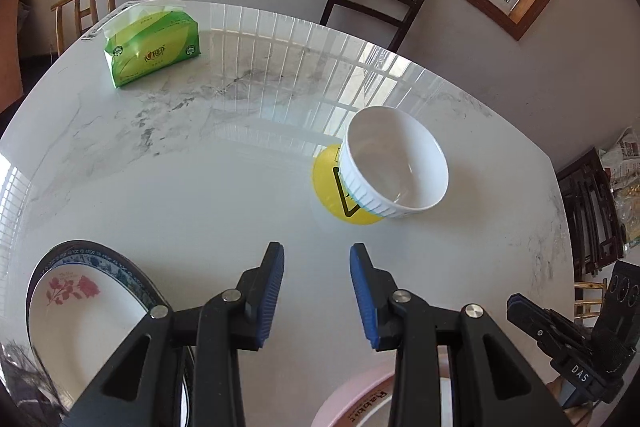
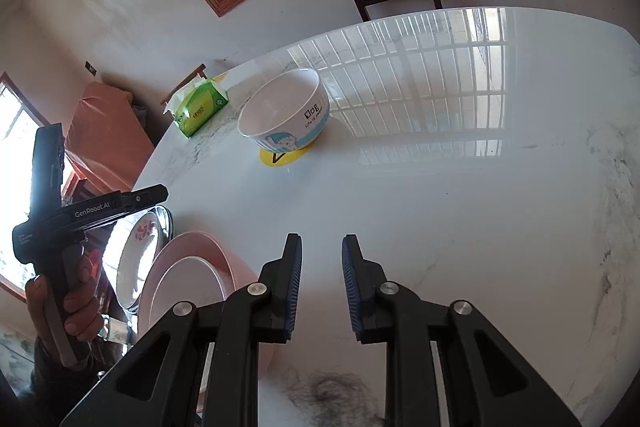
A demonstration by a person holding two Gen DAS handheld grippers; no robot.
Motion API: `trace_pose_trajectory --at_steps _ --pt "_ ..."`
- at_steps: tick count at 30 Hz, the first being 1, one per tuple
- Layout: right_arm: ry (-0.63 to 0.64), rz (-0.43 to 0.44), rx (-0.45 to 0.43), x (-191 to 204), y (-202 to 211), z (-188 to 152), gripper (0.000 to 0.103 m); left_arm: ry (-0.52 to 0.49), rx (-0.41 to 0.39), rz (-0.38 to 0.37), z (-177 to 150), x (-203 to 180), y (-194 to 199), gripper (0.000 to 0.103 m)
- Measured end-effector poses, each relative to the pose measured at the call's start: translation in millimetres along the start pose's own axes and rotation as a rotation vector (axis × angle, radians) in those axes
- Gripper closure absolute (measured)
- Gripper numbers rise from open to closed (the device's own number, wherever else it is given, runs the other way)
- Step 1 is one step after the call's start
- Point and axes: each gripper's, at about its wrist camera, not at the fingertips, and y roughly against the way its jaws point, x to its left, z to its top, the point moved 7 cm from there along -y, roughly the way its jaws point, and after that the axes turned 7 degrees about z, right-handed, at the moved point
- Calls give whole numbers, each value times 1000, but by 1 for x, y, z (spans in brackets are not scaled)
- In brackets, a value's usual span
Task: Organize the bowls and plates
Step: 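Move both grippers to the blue-print white bowl on the yellow coaster, then close both grippers on the blue-print bowl rim and lift it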
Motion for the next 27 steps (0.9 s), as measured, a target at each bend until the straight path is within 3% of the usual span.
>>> trace_pose_trajectory --at_steps 5,13,27 --pt "-32 64 58 8 -21 37 82 4 34 -34 30 -12 -19 68" --pt "-60 70 122 6 -60 92 82 16 49 -77 58 -29 -48 68" --pt "-104 28 160 -9 -104 120 80 24 100 -49 65 -35 -83 68"
